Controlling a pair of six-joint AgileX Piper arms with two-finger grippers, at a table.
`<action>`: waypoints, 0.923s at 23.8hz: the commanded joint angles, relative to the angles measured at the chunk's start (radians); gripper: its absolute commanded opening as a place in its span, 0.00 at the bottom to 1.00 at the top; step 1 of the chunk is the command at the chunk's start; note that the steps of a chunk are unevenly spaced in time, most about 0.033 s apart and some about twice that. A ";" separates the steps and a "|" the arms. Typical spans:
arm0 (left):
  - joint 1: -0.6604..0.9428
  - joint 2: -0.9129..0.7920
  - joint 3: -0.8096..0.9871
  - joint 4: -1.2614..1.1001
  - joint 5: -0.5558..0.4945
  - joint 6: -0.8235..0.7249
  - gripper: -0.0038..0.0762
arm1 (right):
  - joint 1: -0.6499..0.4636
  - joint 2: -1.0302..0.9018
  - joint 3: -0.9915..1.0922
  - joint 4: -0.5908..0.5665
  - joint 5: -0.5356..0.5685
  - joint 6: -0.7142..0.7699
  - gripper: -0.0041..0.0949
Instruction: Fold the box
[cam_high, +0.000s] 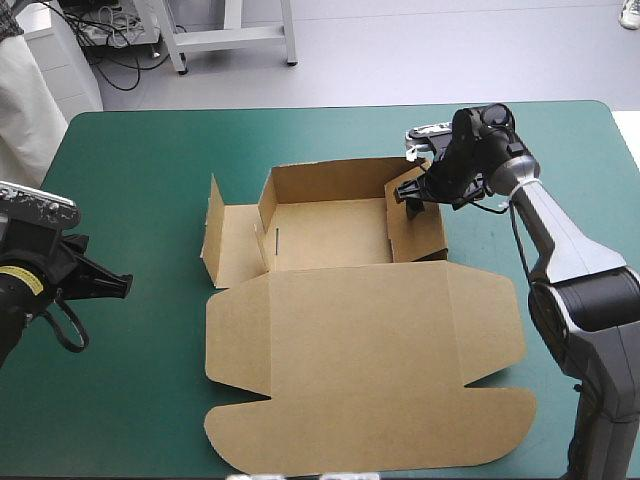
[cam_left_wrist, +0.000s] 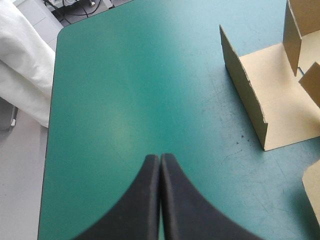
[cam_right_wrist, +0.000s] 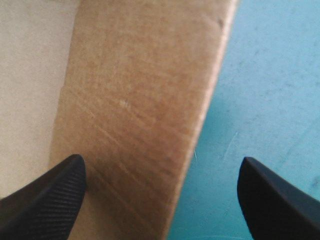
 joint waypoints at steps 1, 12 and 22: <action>-0.002 -0.008 -0.027 0.013 -0.055 -0.012 0.01 | -0.003 -0.034 -0.032 0.008 0.007 -0.002 0.81; -0.002 -0.008 -0.027 0.013 -0.030 -0.012 0.01 | -0.003 -0.012 -0.034 0.004 -0.006 -0.004 0.16; -0.002 -0.008 -0.027 0.013 -0.022 -0.037 0.01 | -0.005 -0.053 -0.034 -0.003 0.007 -0.029 0.02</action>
